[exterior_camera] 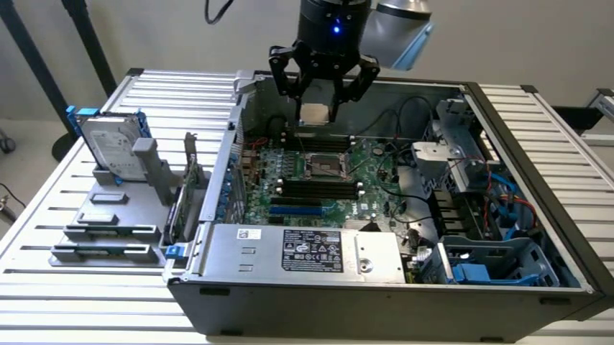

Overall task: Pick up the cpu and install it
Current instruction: 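Pick up the cpu and move it towards the insertion slot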

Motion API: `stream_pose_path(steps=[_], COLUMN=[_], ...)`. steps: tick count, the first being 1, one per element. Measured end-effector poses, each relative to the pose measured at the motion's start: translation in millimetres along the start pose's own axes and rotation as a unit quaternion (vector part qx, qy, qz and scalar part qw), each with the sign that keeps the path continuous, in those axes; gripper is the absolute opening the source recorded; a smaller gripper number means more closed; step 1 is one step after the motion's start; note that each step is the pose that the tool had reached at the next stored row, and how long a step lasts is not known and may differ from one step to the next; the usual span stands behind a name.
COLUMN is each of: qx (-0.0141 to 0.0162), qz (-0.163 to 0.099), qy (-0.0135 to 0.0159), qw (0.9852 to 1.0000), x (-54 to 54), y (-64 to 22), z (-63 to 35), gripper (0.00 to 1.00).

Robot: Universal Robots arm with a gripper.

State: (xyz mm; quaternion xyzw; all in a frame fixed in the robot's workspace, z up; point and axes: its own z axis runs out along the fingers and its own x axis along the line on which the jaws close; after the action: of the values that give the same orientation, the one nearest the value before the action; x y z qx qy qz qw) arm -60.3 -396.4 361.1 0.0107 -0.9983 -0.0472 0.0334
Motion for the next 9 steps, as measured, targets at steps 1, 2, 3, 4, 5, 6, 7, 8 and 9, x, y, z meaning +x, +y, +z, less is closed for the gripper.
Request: stream_pose_path(steps=[1,2,3,4,5,6,7,8,9], qx=[0.0000,0.0000,0.0000,0.0000,0.0000,0.0000,0.0000,0.0000,0.0000], qz=[0.000,0.000,0.000,0.000,0.000,0.000,0.000,0.000,0.000], qy=[0.0000,0.0000,0.0001,0.0002,0.0002,0.0002,0.0002,0.0003,0.0004], qw=[1.0000,1.0000,1.0000,1.0000,1.0000,1.0000,1.0000,1.0000,1.0000], x=[-2.1,-4.3,-6.5,-8.6,-10.8,-12.9,-15.0,-17.1,-19.3], y=[1.8,3.7,5.7,7.6,9.5,11.4,13.3,15.2,17.3], z=[1.8,3.7,5.6,7.5,9.3,11.2,13.1,14.9,16.9], gripper=[0.55,0.55,0.55,0.55,0.55,0.55,0.55,0.55,0.55])
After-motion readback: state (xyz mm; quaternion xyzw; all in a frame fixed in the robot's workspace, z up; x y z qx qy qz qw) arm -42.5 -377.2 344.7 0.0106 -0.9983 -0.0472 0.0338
